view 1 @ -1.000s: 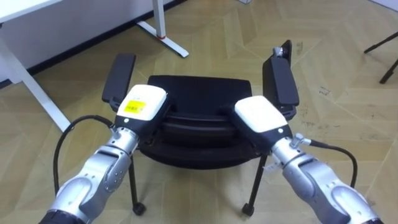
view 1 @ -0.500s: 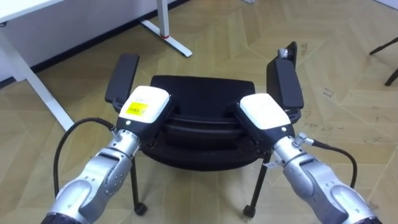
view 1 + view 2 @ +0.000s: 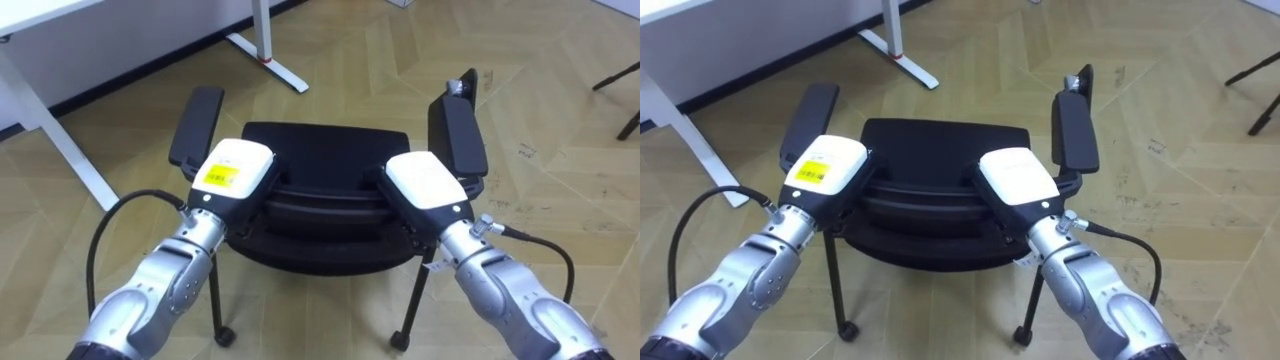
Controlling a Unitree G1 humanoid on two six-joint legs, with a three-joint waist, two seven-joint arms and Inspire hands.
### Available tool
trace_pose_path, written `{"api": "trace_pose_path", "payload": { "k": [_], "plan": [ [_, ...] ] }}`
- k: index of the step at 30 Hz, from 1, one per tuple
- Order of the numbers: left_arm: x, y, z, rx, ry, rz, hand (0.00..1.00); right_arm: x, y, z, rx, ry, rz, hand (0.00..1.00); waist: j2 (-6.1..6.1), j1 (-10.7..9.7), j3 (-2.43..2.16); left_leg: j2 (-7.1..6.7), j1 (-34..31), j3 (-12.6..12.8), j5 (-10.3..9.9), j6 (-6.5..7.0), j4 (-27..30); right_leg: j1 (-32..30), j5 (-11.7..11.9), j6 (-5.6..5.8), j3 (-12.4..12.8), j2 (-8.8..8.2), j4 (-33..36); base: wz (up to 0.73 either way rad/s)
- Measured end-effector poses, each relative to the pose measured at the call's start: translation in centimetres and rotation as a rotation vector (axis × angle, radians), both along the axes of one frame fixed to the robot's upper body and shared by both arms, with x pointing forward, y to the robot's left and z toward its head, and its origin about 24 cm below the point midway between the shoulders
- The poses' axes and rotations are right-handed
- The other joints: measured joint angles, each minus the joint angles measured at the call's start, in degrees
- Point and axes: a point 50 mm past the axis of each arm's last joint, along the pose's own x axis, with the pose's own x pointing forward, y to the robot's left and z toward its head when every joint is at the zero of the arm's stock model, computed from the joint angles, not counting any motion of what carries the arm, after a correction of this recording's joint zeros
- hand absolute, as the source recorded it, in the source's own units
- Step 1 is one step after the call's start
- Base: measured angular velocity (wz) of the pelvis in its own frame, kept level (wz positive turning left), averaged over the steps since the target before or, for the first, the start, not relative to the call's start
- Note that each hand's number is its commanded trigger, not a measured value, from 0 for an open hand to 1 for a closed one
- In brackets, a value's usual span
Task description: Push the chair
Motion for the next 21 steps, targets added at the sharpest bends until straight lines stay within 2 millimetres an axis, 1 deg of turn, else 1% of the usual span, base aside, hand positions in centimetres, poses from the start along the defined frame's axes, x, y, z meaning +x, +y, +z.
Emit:
{"api": "trace_pose_path", "payload": {
  "k": [10,16,17,19,20,21],
  "plan": [
    [0.0,0.0,0.0,-0.001,0.001,0.000,1.00,0.0,-0.1,-0.1,0.000,-0.003,0.002,1.00,-0.01,0.0,0.01,0.00,0.1,0.0,0.0,0.00,0.0,0.1,0.0,0.00,0.0,0.00,0.0,0.00],
    [-0.2,0.1,-0.5,-0.001,0.013,0.008,1.00,-0.2,0.0,-0.6,0.001,0.004,0.002,1.00,-0.04,-0.6,0.13,0.07,1.0,0.0,0.0,0.00,0.3,1.4,0.0,0.00,-0.4,0.00,0.2,0.03],
    [-0.2,0.1,-0.8,-0.003,0.014,0.010,1.00,-0.2,0.0,-0.8,0.000,0.006,0.000,1.00,0.02,-1.0,0.18,0.11,1.3,0.0,0.0,0.00,0.4,1.8,-0.1,-0.06,-0.7,0.00,0.2,0.12],
    [-0.3,0.1,-1.0,-0.002,0.021,0.012,1.00,-0.3,0.0,-1.1,0.001,0.012,0.002,1.00,-0.06,-1.2,0.28,0.15,1.4,-0.1,0.0,-0.03,1.4,2.3,-0.5,-0.56,-1.3,-0.14,0.8,0.09],
    [-0.3,0.2,-1.1,-0.002,0.023,0.014,1.00,-0.3,0.2,-1.1,0.000,0.011,0.003,1.00,-0.27,-1.0,0.49,0.20,0.7,-0.1,-0.1,-0.07,3.4,1.8,-1.3,-1.20,-2.0,-0.41,2.5,0.00],
    [-0.4,0.3,-1.3,-0.001,0.033,0.014,1.00,-0.4,0.2,-1.3,0.002,0.017,0.001,1.00,-0.32,-0.8,0.69,0.57,-0.2,-0.2,-0.2,-0.32,6.2,1.5,-1.8,-1.85,-2.2,-0.45,4.0,0.00]
  ]
}}
